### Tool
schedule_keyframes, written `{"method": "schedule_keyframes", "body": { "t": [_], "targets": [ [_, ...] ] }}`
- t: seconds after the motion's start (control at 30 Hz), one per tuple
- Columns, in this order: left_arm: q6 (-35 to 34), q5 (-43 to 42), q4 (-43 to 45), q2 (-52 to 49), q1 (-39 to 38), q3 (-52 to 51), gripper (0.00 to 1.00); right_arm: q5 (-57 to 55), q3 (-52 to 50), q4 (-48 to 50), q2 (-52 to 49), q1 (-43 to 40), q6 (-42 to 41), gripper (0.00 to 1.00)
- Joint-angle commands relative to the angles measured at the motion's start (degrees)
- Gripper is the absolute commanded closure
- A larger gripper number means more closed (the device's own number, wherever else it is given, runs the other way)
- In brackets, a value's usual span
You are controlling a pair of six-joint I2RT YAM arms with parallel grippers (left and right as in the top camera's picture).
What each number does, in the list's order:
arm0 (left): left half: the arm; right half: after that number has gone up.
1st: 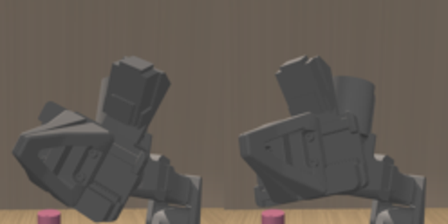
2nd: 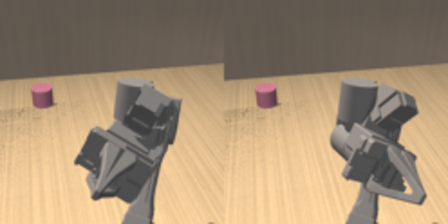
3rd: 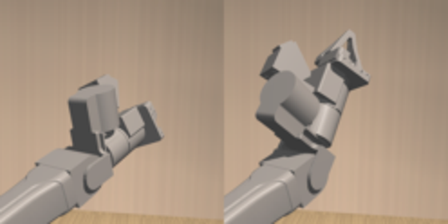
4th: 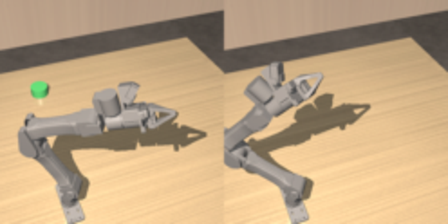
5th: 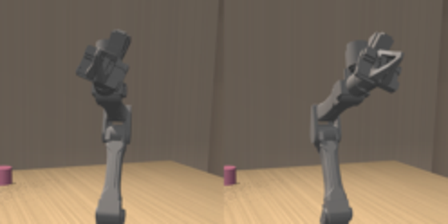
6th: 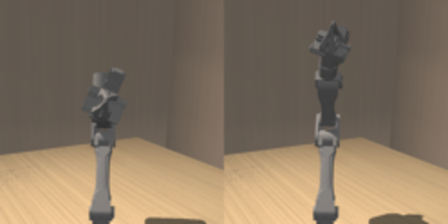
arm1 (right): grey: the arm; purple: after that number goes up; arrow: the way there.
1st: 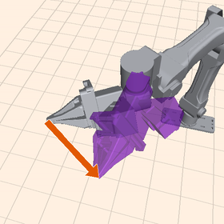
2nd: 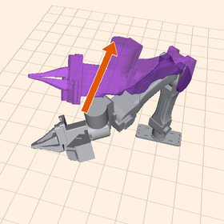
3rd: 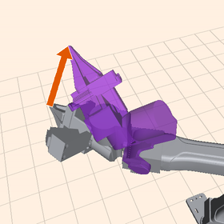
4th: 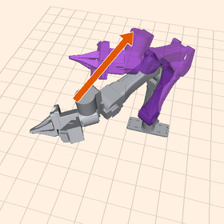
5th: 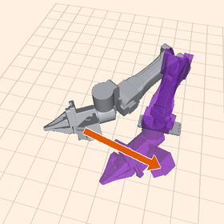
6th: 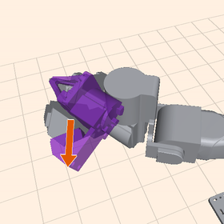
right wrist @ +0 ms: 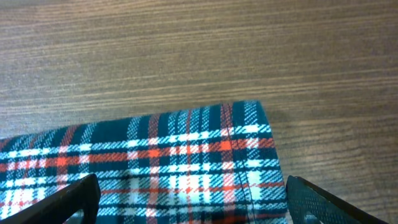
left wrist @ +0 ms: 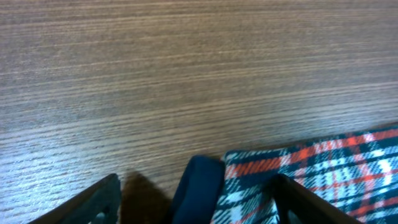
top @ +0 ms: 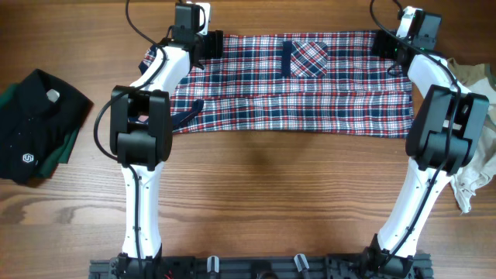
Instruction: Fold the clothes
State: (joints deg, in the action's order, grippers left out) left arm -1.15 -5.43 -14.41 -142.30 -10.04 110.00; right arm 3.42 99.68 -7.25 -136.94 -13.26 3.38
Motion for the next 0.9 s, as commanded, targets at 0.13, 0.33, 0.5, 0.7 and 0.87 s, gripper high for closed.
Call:
{"method": "schedule_keyframes", "body": {
  "t": [0.13, 0.33, 0.5, 0.7, 0.87],
  "targets": [
    [0.96, 2.51, -0.22, -0.94, 0.94, 0.26, 0.47, 0.44, 0.37, -1.09, -1.64, 0.26, 1.14, 0.19],
    [0.96, 2.54, -0.11, -0.92, 0.94, 0.26, 0.8, 0.42, 0.33, -0.92, -1.84, 0.26, 1.09, 0.21],
    [0.96, 2.54, 0.46, -0.9, 0.94, 0.28, 0.96, 0.42, 0.35, 3.04, -1.84, 0.26, 2.69, 0.41],
    [0.96, 2.54, 1.14, -0.9, 0.96, 0.26, 0.88, -4.31, 0.33, 5.92, -4.11, 0.28, 7.04, 0.09],
    [0.94, 2.51, 1.33, -0.9, 0.94, 0.26, 0.81, -1.88, 0.33, 7.63, -6.1, 0.28, 7.04, 0.06]
  ]
}}
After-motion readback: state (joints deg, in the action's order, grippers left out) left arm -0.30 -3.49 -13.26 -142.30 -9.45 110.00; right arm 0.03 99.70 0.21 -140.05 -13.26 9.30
